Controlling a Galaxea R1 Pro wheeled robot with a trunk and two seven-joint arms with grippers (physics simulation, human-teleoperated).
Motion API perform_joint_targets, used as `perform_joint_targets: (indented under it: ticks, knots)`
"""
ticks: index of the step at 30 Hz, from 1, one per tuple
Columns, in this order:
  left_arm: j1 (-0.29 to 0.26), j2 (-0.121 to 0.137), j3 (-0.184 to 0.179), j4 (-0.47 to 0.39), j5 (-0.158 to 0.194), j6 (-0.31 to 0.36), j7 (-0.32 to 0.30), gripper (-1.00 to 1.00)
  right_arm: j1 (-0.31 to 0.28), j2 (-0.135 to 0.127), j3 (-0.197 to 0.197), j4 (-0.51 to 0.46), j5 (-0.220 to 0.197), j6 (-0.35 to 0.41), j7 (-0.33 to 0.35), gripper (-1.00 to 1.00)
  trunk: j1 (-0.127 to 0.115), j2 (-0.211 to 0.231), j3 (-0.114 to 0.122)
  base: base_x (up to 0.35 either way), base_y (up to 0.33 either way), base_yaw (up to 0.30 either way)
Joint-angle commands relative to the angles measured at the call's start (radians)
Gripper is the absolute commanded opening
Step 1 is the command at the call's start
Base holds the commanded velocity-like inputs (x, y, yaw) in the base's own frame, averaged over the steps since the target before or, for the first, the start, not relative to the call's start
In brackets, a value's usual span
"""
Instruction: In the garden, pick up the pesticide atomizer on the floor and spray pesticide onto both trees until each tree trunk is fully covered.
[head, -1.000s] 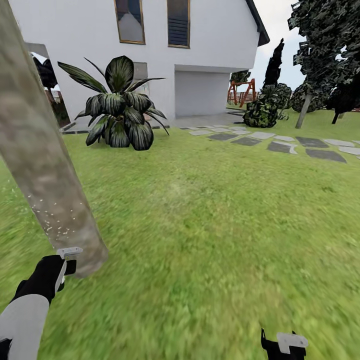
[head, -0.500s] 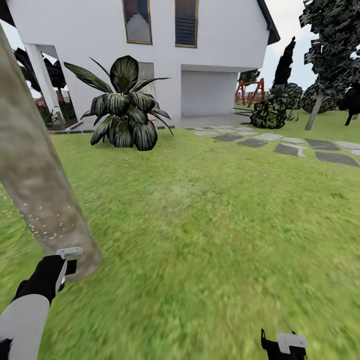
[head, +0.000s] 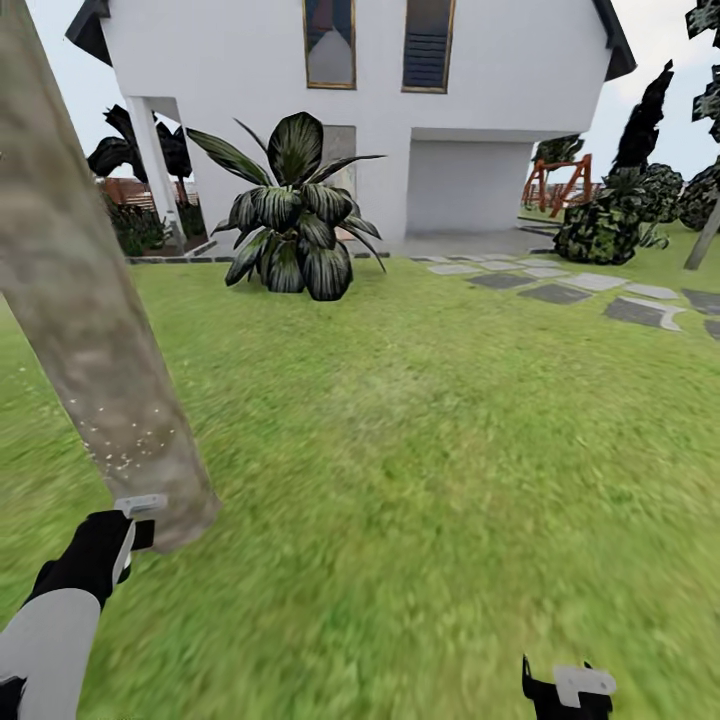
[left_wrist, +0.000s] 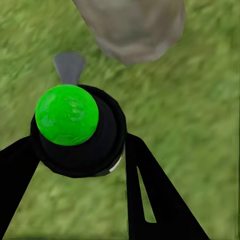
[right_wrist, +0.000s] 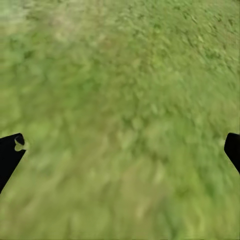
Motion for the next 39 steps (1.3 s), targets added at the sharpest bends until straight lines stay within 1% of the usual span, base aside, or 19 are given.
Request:
perform_joint_targets:
  ticks: [1, 10, 11, 13, 16, 19, 22, 23, 25, 26, 27, 28, 29, 31, 33, 34, 36, 38, 39]
  knots:
    - [-0.001, -0.001, 0.001, -0.001, 0.001, 0.004, 0.003, -1.0, -0.001, 0.0, -0.005, 0.002, 0.011, -0.003, -0.006, 1.0, 0.0, 0.0, -0.001, 0.17, -0.234, 0.136]
    - [-0.001, -0.002, 0.001, -0.002, 0.001, 0.004, 0.004, -1.0, -0.001, 0.0, -0.005, 0.002, 0.011, -0.003, -0.007, 1.0, 0.0, 0.0, -0.001, 0.131, -0.245, 0.013]
    - [-0.001, -0.005, 0.001, -0.001, 0.001, 0.005, 0.004, -1.0, -0.001, 0.0, -0.005, 0.002, 0.011, -0.003, -0.007, 1.0, 0.0, 0.0, -0.001, -0.066, -0.249, 0.0]
    - [-0.001, -0.024, 0.002, 0.005, 0.0, 0.005, 0.004, -1.0, -0.001, 0.0, -0.005, 0.002, 0.011, -0.003, -0.007, 1.0, 0.0, 0.0, -0.001, -0.044, -0.084, 0.051]
    - [-0.001, -0.028, 0.007, 0.002, 0.009, 0.004, -0.006, -1.0, -0.001, 0.0, -0.006, 0.002, 0.011, -0.003, -0.007, 1.0, 0.0, 0.0, -0.001, -0.011, -0.021, 0.197]
    - [-0.007, -0.026, 0.004, -0.01, 0.011, 0.009, -0.016, -1.0, -0.001, -0.001, -0.006, 0.002, 0.01, -0.002, -0.007, 1.0, 0.0, 0.0, -0.001, -0.001, -0.002, 0.269]
    - [-0.02, -0.016, 0.003, -0.014, 0.007, 0.023, -0.023, -1.0, -0.001, -0.002, -0.006, 0.002, 0.01, -0.002, -0.007, 1.0, 0.0, 0.0, -0.001, 0.0, 0.0, 0.276]
    - [-0.033, -0.015, 0.003, -0.019, 0.006, 0.025, -0.023, -1.0, -0.001, -0.002, -0.006, 0.002, 0.01, -0.002, -0.007, 1.0, 0.0, 0.0, -0.001, 0.0, 0.0, 0.277]
    - [-0.087, -0.013, 0.003, -0.027, 0.004, 0.032, -0.022, -1.0, -0.001, -0.002, -0.006, 0.002, 0.01, -0.002, -0.007, 1.0, 0.0, 0.0, -0.001, 0.0, 0.0, 0.278]
    - [-0.116, -0.012, 0.002, -0.028, 0.003, 0.049, -0.022, -1.0, -0.001, -0.002, -0.006, 0.002, 0.01, -0.002, -0.007, 1.0, 0.0, 0.0, -0.001, 0.0, 0.0, 0.277]
    - [-0.151, -0.012, 0.002, -0.028, 0.005, 0.081, -0.023, -1.0, -0.001, -0.002, -0.006, 0.002, 0.01, -0.002, -0.007, 1.0, 0.0, 0.0, -0.001, 0.0, 0.0, 0.277]
    - [-0.166, -0.012, 0.002, -0.028, 0.005, 0.092, -0.023, -1.0, -0.001, -0.002, -0.006, 0.001, 0.01, -0.002, -0.007, 1.0, 0.0, 0.0, -0.001, 0.0, 0.0, 0.275]
    - [-0.185, -0.009, 0.001, -0.028, 0.005, 0.099, -0.024, -1.0, -0.001, -0.002, -0.006, 0.001, 0.01, -0.002, -0.007, 1.0, 0.0, 0.0, -0.001, 0.0, 0.0, 0.141]
    - [-0.202, 0.009, 0.001, -0.028, 0.004, 0.104, -0.025, -1.0, -0.001, -0.002, -0.006, 0.001, 0.01, -0.002, -0.007, 1.0, 0.0, 0.0, -0.001, 0.0, 0.0, 0.059]
    - [-0.208, 0.057, 0.001, -0.028, 0.005, 0.105, -0.027, -1.0, -0.001, -0.002, -0.006, 0.001, 0.011, -0.002, -0.007, 1.0, 0.0, 0.0, -0.001, 0.0, 0.0, 0.013]
    - [-0.202, 0.078, 0.0, -0.028, 0.005, 0.104, -0.027, -1.0, -0.001, -0.002, -0.006, 0.001, 0.011, -0.002, -0.007, 1.0, 0.0, 0.0, -0.001, 0.0, 0.0, 0.002]
    - [-0.2, 0.08, -0.001, -0.027, 0.004, 0.104, -0.027, -1.0, -0.001, -0.002, -0.006, 0.001, 0.01, -0.002, -0.007, 1.0, 0.0, 0.0, -0.001, 0.0, 0.0, 0.001]
    - [-0.198, 0.074, -0.034, -0.028, 0.005, 0.104, -0.026, -1.0, -0.001, -0.002, -0.006, 0.001, 0.01, -0.002, -0.007, 1.0, 0.0, 0.0, -0.001, 0.0, -0.005, 0.0]
    - [-0.198, 0.072, -0.056, -0.028, 0.005, 0.105, -0.026, -1.0, -0.001, -0.002, -0.006, 0.001, 0.01, -0.002, -0.007, 1.0, 0.0, 0.0, -0.001, 0.049, -0.094, 0.0]
